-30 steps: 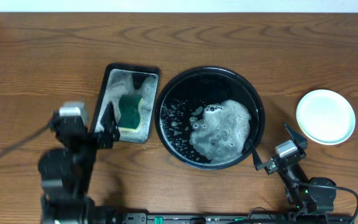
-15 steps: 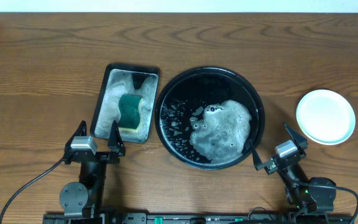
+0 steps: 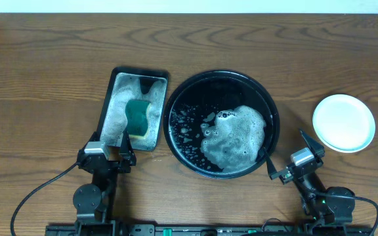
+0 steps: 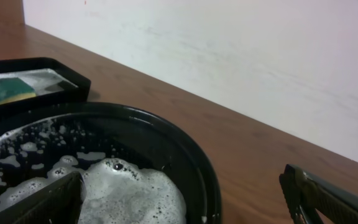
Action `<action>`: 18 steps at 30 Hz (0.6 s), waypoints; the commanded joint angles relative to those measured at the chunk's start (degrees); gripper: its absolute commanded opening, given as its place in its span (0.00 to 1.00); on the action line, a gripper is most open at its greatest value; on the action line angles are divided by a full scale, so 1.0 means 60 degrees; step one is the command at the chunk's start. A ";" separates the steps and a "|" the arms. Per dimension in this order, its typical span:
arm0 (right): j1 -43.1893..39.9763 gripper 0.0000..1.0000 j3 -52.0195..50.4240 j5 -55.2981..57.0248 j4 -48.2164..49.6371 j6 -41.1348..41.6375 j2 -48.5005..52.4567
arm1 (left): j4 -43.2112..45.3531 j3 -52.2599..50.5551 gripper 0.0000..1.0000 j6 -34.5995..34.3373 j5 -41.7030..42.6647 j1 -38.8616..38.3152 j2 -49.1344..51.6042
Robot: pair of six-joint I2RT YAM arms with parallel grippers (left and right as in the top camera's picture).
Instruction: Clean dirty plates on tray and stack at the side
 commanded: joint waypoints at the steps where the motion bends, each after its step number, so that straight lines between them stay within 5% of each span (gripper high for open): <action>1: -0.0102 0.99 -0.0011 0.0055 -0.0040 -0.0113 -0.0051 | 0.0051 -0.0018 0.82 -0.0051 -0.0120 -0.0040 -0.0087; 18: -0.0102 0.99 -0.0011 0.0055 -0.0040 -0.0113 -0.0051 | -0.0922 -0.0018 0.82 -0.0051 -0.0117 -0.0040 0.0106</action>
